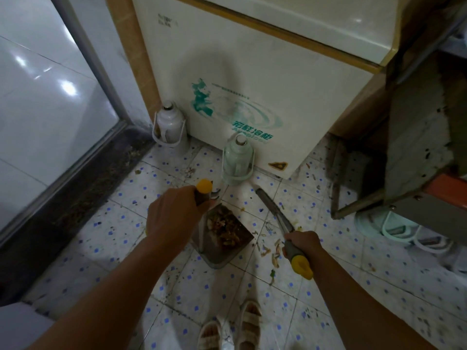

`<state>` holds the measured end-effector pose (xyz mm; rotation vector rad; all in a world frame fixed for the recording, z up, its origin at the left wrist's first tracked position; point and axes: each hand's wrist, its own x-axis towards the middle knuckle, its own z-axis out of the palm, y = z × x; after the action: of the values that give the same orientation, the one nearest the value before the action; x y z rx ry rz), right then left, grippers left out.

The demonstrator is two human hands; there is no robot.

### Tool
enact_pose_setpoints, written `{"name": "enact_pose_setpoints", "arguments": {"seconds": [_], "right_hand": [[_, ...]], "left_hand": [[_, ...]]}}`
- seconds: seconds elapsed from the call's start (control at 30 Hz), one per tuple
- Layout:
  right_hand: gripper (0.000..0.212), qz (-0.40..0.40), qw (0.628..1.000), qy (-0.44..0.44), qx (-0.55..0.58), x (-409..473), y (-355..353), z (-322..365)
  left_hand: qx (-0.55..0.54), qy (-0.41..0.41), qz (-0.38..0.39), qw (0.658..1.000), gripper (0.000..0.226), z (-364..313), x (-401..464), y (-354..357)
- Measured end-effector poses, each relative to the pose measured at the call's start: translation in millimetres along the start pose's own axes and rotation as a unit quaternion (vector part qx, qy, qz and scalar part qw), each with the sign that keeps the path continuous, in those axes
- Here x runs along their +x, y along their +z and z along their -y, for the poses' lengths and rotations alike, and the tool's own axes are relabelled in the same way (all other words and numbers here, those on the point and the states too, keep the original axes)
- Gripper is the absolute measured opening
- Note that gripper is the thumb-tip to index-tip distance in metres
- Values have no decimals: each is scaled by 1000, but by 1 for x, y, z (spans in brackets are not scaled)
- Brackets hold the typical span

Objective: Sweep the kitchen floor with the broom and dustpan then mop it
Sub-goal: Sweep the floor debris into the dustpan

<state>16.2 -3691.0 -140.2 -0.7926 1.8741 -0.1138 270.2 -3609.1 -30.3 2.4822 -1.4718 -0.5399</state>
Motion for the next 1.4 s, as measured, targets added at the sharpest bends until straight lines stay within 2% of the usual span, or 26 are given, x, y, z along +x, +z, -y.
{"name": "enact_pose_setpoints", "arguments": {"seconds": [0.1,0.2,0.27,0.73,1.1,1.23,1.3,1.4], "right_hand": [[50,14,1000,8,15,-2,4,1],[34,-4,1000,1,2,-19,5,7],[32,-6,1000,6,10,-18,6,4],[33,2,1000,-17,-11,-17,19,-9],[33,12,1000,-10,-24,-24,17,-14],[9,5,1000,-17,-14,-32,8,-11],[8,6,1000,-20,-9,-37,4,-9],[9,6,1000,-25,-1,-49,-5,-8]], "left_hand": [[9,0,-10,1000,33,10,-2,1],[14,-1,-9,1000,35,21,-6,2],[11,5,-11,1000,34,26,-8,3],[11,-7,7,1000,34,48,-32,3],[-20,15,-23,999,40,48,-43,-4],[19,14,-7,1000,41,42,-48,-12],[10,-3,1,1000,50,39,-51,-15],[-8,-3,5,1000,77,33,-59,-18]]}}
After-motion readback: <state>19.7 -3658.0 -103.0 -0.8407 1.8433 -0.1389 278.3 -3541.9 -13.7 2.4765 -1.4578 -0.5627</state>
